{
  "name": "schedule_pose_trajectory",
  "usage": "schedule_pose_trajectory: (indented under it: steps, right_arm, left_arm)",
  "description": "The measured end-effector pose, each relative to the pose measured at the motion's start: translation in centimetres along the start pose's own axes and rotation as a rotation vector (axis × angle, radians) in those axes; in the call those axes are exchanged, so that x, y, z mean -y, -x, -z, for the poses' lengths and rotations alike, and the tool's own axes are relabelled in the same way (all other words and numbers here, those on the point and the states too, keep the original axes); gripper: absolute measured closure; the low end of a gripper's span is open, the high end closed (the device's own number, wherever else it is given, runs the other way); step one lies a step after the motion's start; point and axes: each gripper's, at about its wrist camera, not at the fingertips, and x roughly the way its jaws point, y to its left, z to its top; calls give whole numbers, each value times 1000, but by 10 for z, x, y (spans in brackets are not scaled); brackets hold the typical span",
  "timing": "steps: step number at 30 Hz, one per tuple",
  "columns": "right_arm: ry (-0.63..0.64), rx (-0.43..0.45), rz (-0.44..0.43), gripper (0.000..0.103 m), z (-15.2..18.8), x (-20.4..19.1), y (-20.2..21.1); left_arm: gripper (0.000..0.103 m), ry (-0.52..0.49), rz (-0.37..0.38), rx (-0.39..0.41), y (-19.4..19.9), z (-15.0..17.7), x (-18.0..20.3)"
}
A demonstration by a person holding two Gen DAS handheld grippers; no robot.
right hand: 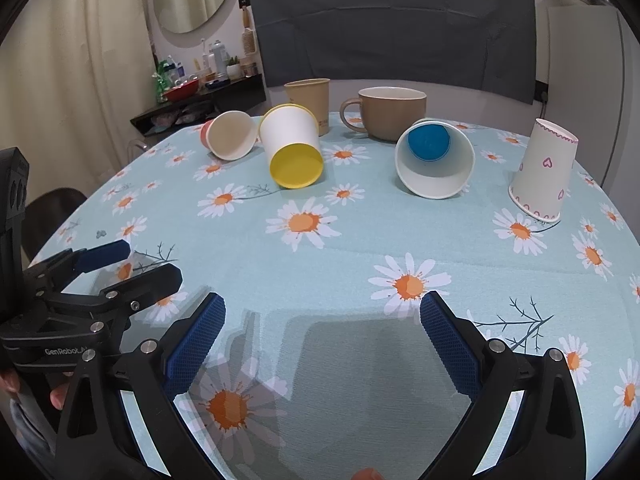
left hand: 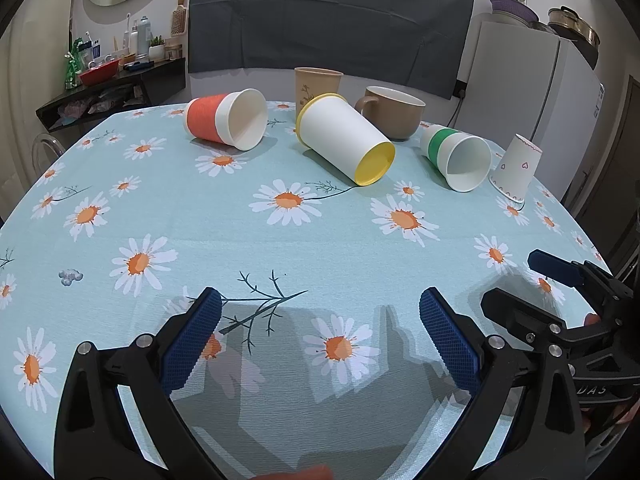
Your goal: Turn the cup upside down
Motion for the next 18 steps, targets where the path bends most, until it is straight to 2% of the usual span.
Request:
schedule_pose_trajectory:
  steps: [18]
  right_arm:
    - [-1, -8, -5, 9, 0, 1, -1]
  left_arm:
    - [6, 2, 4, -2, 1, 0, -1]
